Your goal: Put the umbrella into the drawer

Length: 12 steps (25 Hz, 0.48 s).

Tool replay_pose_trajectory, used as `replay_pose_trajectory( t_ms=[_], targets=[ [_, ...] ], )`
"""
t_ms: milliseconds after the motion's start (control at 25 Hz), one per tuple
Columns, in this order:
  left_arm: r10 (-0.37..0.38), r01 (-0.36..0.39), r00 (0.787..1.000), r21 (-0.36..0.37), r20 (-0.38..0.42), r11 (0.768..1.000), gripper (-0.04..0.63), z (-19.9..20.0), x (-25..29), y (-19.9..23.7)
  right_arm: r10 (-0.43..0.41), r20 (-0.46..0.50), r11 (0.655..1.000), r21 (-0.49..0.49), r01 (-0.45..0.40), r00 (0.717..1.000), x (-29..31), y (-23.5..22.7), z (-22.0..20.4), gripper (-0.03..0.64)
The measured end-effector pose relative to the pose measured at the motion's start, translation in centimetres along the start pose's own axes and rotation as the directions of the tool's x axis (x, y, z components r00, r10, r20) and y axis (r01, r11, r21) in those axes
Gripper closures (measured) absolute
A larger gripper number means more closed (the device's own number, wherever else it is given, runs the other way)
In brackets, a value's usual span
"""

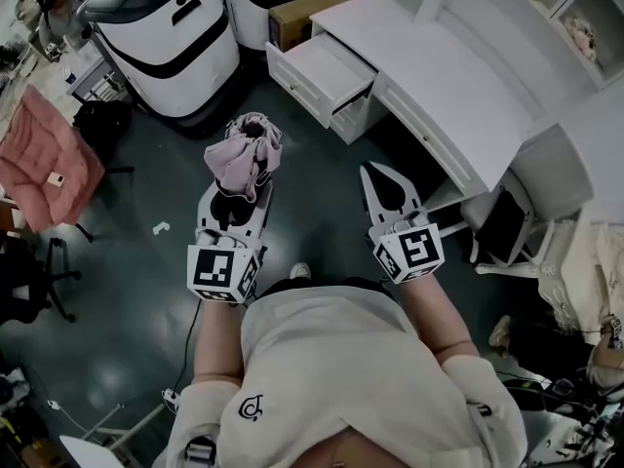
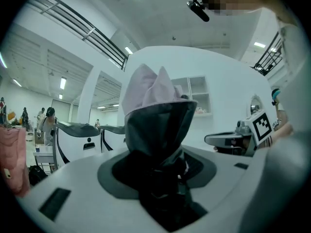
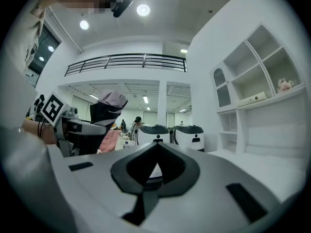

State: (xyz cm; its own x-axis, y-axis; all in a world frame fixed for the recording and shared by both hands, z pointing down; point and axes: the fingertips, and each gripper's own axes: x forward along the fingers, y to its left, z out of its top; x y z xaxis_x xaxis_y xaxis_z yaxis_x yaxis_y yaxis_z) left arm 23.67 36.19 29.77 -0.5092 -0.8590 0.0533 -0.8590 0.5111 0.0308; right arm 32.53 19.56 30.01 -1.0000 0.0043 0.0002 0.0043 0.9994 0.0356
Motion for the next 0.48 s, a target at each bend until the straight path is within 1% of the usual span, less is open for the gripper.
replay_pose_trajectory(
  t_ms=[120,200,400,480],
  targets=[
    [-0.004,0.004,1.0,-0.011,-0.014,1.0,0.367,-0.4,1.5,2.8,-0.011,-0.019,1.0,-0.007,0.011,1.0,3.1,0.0,-0.4,0.611],
    [-0.002,0.001,1.0,-0.03,-0.028,1.0,0.367,-1.2,2.5,4.2,-0.007,-0.042,1.0,-0.006,0.006,0.999,5.0,-0.1,-1.0,0.611],
    [0.018,-0.022,0.998,-0.078,-0.053,0.997,0.367,-2.9,6.0,7.5,0.033,-0.079,0.999,0.003,-0.033,0.996,10.0,-1.3,-3.2,0.611],
    [0.035,-0.04,0.998,-0.082,-0.056,0.996,0.367,-2.9,8.3,9.1,0.056,-0.08,0.998,0.001,-0.056,0.995,12.7,-2.5,-3.5,0.611]
  ],
)
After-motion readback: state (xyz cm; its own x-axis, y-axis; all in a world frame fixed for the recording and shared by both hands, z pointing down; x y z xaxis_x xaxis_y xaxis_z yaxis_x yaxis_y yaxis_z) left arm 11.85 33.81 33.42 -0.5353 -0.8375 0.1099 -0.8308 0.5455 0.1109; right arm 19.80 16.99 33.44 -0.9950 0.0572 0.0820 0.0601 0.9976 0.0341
